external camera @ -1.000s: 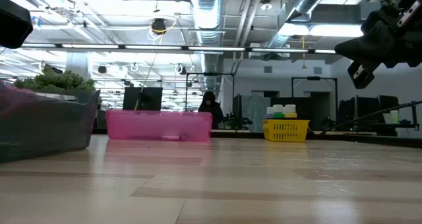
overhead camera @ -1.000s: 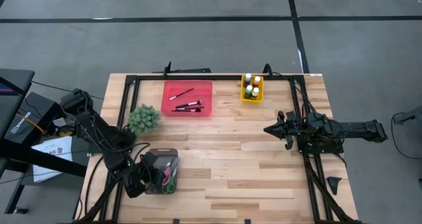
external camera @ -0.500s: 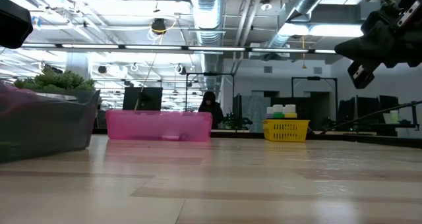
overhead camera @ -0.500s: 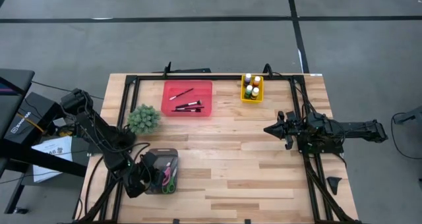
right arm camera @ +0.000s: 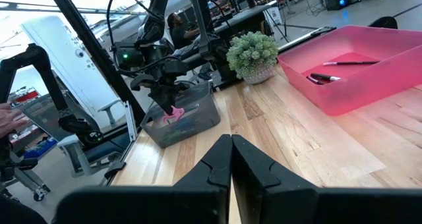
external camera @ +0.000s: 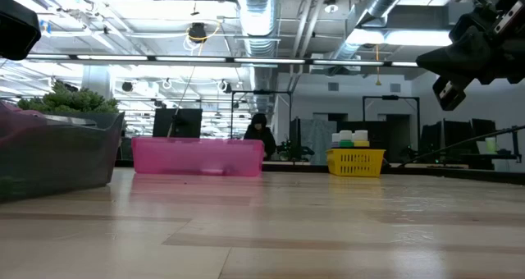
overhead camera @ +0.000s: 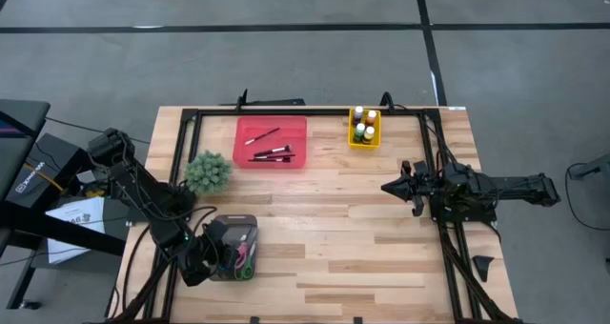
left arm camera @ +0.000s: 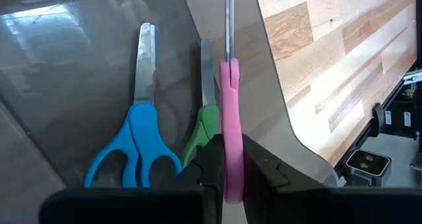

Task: Pick & Place Paint Supplies
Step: Put the pink scissors into the black bin, then return to Home Position

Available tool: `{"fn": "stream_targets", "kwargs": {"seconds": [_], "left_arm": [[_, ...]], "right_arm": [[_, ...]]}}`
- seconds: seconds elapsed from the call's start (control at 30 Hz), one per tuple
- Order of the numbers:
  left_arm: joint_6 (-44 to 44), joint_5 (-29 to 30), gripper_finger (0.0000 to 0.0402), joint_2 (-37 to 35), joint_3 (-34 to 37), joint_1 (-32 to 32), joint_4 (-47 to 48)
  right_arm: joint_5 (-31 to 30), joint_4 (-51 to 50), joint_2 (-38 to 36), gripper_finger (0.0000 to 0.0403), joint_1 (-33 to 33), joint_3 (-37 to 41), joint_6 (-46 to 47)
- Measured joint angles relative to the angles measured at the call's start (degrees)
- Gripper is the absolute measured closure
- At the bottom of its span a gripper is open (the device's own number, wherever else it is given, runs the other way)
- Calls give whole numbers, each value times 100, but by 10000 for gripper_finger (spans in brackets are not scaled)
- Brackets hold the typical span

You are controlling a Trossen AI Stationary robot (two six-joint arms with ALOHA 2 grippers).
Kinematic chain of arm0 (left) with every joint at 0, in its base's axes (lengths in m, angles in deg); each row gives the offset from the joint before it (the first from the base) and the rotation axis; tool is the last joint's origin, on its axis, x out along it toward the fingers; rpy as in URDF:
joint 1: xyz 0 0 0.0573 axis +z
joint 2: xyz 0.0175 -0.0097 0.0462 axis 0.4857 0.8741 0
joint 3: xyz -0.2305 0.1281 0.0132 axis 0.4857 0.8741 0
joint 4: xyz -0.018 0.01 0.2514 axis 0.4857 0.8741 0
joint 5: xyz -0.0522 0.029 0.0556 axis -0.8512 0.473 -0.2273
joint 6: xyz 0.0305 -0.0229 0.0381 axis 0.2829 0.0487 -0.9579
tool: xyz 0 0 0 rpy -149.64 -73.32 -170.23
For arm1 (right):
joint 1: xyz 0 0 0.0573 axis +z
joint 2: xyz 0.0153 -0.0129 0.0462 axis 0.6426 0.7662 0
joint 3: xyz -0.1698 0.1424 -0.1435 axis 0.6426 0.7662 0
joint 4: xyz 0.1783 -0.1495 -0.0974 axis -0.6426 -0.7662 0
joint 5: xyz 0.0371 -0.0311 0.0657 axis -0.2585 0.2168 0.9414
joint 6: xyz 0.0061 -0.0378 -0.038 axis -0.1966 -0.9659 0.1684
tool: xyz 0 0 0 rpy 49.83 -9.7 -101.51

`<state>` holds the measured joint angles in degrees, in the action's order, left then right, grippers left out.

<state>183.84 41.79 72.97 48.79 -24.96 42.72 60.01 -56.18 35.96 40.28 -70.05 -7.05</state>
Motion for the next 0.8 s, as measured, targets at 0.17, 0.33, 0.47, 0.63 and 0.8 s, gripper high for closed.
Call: {"fn": "stream_targets", "kwargs": {"seconds": [0.17, 0.33, 0.47, 0.63, 0.8], "left_arm": [[-4, 0, 372, 0, 0, 0, 1], [-7, 2, 358, 0, 0, 0, 3], [-7, 2, 344, 0, 0, 0, 3], [-7, 2, 330, 0, 0, 0, 3], [-8, 2, 324, 0, 0, 0, 1]], "right_arm": [[-1, 0, 0, 397, 0, -1, 0], [0, 0, 0, 397, 0, -1, -1], [1, -1, 0, 397, -1, 0, -1], [1, -2, 0, 397, 0, -1, -2], [-1, 0, 0, 397, 0, -1, -2]]}}
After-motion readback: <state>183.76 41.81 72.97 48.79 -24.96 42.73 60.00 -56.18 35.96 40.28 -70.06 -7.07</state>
